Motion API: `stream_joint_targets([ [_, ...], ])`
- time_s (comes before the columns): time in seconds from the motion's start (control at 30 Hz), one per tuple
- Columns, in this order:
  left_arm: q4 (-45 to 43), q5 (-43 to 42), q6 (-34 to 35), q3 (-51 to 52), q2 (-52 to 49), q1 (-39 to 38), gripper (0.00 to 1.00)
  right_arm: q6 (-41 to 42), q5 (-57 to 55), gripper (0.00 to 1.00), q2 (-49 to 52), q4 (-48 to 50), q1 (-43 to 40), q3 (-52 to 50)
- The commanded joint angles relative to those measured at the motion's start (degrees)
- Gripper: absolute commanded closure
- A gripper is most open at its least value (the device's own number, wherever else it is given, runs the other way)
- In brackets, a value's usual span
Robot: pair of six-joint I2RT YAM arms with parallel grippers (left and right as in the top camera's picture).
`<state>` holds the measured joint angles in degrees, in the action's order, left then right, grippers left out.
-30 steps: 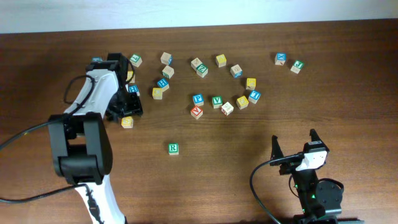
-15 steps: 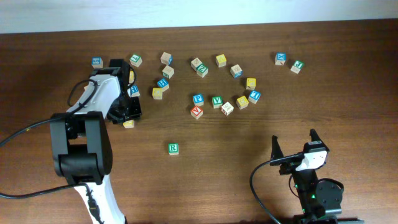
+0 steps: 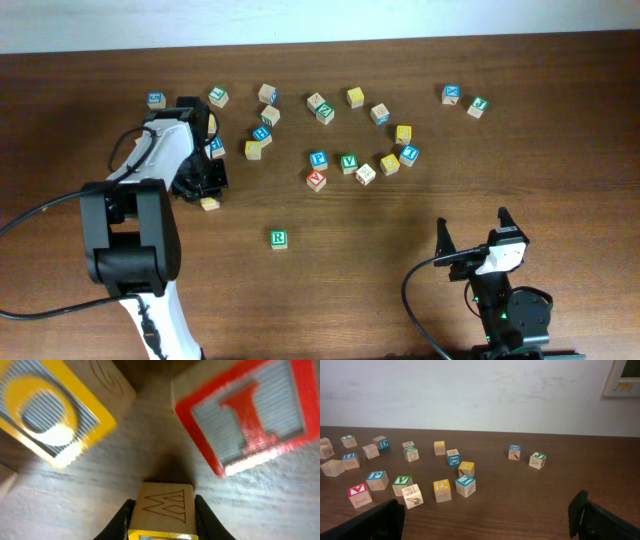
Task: Spell out RSS
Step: 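Carry the yellow S block and place it right of the R block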
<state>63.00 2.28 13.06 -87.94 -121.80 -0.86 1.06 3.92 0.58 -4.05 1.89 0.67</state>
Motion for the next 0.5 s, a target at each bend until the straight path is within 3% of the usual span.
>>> stream_joint_targets([
  [0.0, 2.78, -2.56, 1.03, -4.48, 0.46, -0.11, 0.76, -0.22, -0.11, 0.02, -0.37, -0.22, -0.37, -0.35],
  [0.1, 8.52, -6.23, 1.01, -9.55, 4.61, -0.11, 0.8, -0.22, -0.11, 0.02, -0.37, -0.22, -0.37, -0.35],
  [0.27, 11.78, -22.69, 1.01, -10.14, 15.21, -2.97, 0.79, -0.22, -0.11, 0.02, -0.37, -0.22, -0.37, -0.35],
  [0.4, 11.17, -23.45, 6.29, -7.15, 15.43, -13.75, 0.79, -0.22, -0.11, 0.02, -0.37, -0.22, -0.37, -0.35],
  [0.47, 5.97, -18.08, 12.79, -2.64, 15.41, -21.4, 0.79, -0.22, -0.11, 0.02, -0.37, -0.22, -0.37, -0.35],
])
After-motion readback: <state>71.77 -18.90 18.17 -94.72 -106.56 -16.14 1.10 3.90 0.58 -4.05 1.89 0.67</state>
